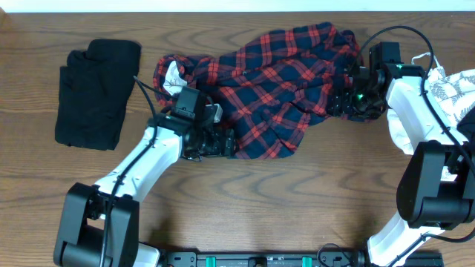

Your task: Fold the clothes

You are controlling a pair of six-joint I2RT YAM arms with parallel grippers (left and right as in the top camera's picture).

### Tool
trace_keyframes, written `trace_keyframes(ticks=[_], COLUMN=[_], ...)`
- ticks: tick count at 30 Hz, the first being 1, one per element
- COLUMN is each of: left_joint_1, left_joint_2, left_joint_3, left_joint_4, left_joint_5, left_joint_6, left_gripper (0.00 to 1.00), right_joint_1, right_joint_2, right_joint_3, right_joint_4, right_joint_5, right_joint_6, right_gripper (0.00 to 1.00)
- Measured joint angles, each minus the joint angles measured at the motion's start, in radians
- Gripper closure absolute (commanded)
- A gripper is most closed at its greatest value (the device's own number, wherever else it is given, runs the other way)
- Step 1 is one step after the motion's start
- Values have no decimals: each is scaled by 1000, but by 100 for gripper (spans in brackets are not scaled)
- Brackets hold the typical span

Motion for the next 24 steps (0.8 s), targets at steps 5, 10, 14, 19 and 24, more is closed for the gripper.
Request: trace_keyframes(ticks=[5,10,14,19,24], left_joint_1=[-10,-10,-11,-11,-10], left_joint_2=[49,100,101,101,100], left_joint_3=[-42,-52,-52,-52,-52], left_joint_4=[79,177,230,243,211], left_joint_5=[1,46,67,82,82], left_joint_6=[-44,-79,-110,-120,-121], left_gripper=[9,14,44,94,94], right_joint_1=[0,0,0,0,0], right_joint_2=[0,0,0,0,0], right_joint_3=[0,0,0,0,0], right_joint_4=[-5,-7,-8,-8,-13], right_joint_5=[0,0,0,0,0], right_joint_6=[0,0,0,0,0], right_gripper=[28,28,29,29,29])
